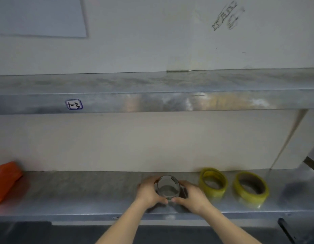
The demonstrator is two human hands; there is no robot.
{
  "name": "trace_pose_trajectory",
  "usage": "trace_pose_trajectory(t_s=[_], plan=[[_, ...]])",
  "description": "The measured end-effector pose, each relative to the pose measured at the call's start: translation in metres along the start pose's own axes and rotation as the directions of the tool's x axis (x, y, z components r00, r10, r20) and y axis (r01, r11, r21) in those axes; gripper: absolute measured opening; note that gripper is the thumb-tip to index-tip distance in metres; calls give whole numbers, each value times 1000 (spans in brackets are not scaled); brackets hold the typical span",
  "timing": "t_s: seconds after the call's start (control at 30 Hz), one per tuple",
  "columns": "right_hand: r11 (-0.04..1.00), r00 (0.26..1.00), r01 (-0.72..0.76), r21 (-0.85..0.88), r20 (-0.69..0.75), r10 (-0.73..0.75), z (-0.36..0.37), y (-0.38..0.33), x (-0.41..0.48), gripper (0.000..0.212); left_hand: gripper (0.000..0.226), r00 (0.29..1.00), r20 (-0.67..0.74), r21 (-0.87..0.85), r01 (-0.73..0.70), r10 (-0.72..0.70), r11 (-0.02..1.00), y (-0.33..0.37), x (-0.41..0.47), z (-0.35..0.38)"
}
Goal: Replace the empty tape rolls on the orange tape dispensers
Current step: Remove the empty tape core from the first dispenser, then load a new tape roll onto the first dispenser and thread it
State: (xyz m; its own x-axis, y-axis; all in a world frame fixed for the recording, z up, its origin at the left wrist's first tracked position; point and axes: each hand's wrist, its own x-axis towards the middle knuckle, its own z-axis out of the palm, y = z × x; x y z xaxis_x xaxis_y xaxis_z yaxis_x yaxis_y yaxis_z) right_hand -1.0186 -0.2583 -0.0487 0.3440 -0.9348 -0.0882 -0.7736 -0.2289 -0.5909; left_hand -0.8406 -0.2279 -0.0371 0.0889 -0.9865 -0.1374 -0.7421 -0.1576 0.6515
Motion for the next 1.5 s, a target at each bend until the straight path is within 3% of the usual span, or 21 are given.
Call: trace_pose_trajectory(t_s=[0.13, 0.2, 0.3, 0.47, 0.57, 0.7, 0.83, 0.97, 1.1, 1.23, 1.33, 1.5], plan=[[998, 999, 27, -49, 41, -25, 2, 3, 1, 74, 90, 997, 21, 105, 65, -68, 992, 1, -5, 4], [1000, 999, -7, -16, 42, 7, -5, 5, -2, 91, 113, 996, 19, 119, 79, -82, 990, 5, -4, 2], [998, 1000, -29, 59, -1, 29, -25, 5, -11, 113, 124, 999, 28, 78, 35, -37, 996, 16, -3, -3], [991, 995, -30, 129, -90, 42, -62, 13, -27, 104, 131, 998, 66, 46, -18, 15, 999, 45, -2, -3], [990, 986, -60, 129, -145, 79, -82, 22, -37, 105, 133, 993, 116, 27, -40, 36, 999, 63, 1, 5], [988, 983, -113, 105, -130, 126, -99, 47, -43, 140, 128, 980, 179, 45, -100, 90, 994, 83, 6, 26], [989, 983, -140, 45, -114, 144, -100, 75, -38, 130, 122, 971, 203, 59, -139, 124, 989, 99, 19, 50], [983, 979, -177, 51, -95, 181, -95, 96, -29, 158, 111, 960, 233, -21, -151, 152, 988, 111, 39, 68], [990, 985, -124, 69, -112, 131, -94, 96, -20, 128, 111, 956, 268, -54, -109, 119, 993, 119, 57, 77], [990, 987, -122, -64, -112, 114, -88, 99, -3, 128, 130, 945, 312, -62, -82, 98, 995, 117, 67, 84], [983, 985, -153, -97, -101, 143, -85, 104, 4, 118, 115, 937, 335, -67, -82, 100, 994, 112, 74, 87], [989, 984, -146, -18, -109, 143, -86, 97, 1, 113, 113, 945, 319, -181, -21, 79, 983, 108, 75, 80]])
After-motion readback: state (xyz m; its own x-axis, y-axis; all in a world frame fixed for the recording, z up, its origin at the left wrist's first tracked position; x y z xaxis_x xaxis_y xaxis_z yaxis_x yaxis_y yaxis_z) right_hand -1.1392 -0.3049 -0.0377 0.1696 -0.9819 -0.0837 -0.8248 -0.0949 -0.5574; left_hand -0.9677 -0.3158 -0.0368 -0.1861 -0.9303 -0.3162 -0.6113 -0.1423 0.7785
